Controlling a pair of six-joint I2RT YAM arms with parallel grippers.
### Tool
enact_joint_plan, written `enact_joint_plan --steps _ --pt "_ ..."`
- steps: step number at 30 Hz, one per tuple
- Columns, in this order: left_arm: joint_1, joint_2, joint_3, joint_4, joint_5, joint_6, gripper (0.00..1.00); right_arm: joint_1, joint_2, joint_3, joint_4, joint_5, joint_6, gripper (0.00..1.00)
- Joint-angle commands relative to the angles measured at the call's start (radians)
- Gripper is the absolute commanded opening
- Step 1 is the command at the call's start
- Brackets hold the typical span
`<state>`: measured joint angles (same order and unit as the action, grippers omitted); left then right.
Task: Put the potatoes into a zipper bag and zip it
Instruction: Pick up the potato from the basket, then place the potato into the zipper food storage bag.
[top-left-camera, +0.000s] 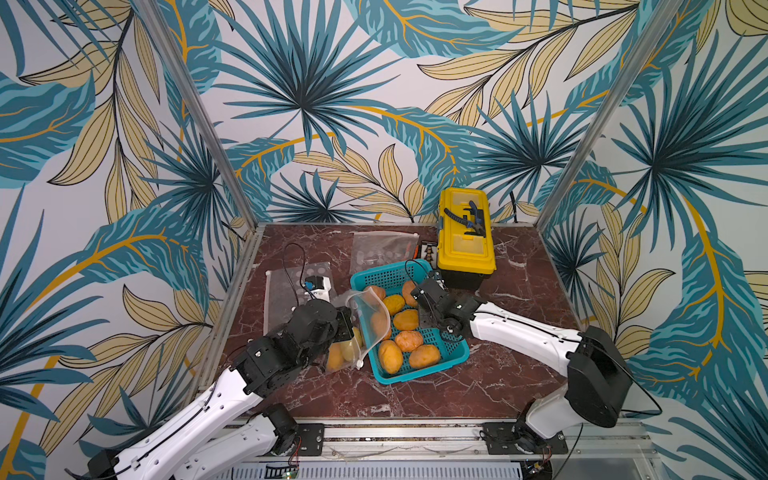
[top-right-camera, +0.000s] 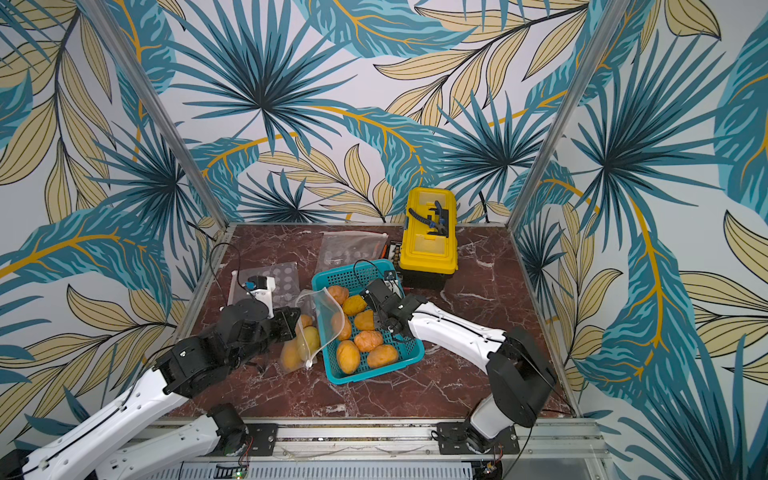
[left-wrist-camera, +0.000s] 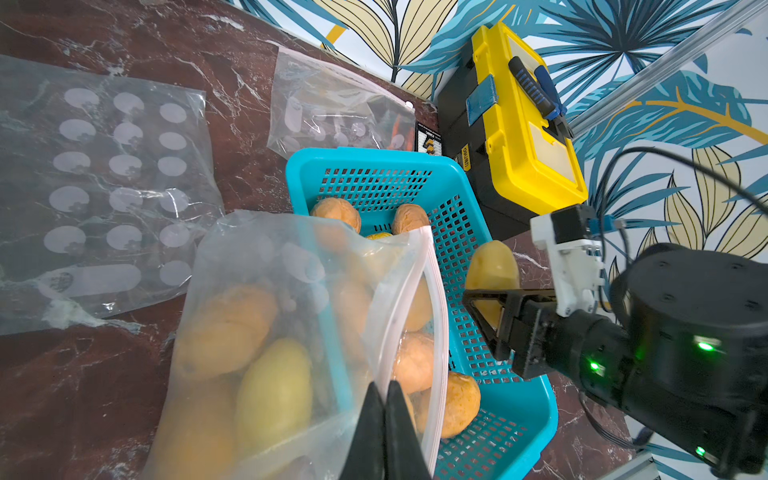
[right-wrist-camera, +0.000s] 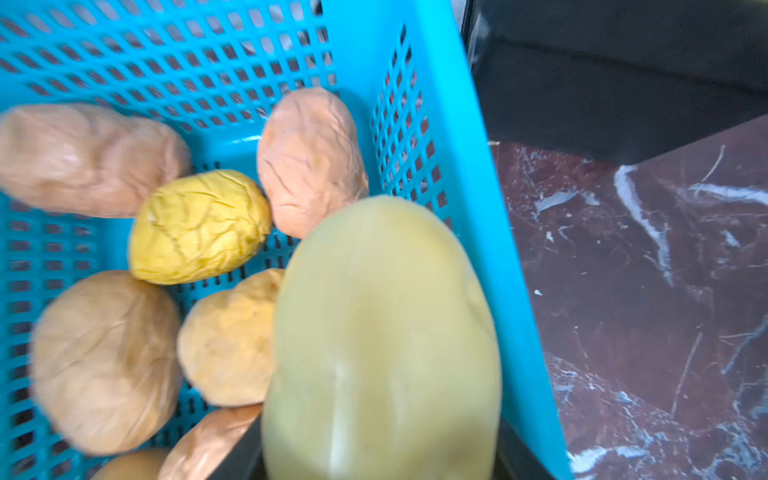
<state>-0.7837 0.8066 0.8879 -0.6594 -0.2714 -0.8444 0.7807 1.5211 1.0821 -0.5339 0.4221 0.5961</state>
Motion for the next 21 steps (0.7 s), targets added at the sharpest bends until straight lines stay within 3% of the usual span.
enact_joint_plan --steps 1,11,16,21 --pt "0.003 -0.01 -0.008 0.021 0.0 0.007 0.0 0.017 -0.074 -0.039 -0.004 0.003 -0.027 0.32" --pt "0.003 -0.001 -0.005 0.021 0.001 0.007 0.0 0.205 -0.27 0.014 0.006 -0.03 -0.089 0.31" --pt "0.003 0.0 -0.005 0.02 0.003 0.007 0.0 0.287 -0.202 0.112 0.024 -0.041 -0.128 0.3" --pt "0.003 -0.002 -0.005 0.022 0.004 0.008 0.0 0.311 -0.088 0.197 0.071 -0.139 -0.148 0.3"
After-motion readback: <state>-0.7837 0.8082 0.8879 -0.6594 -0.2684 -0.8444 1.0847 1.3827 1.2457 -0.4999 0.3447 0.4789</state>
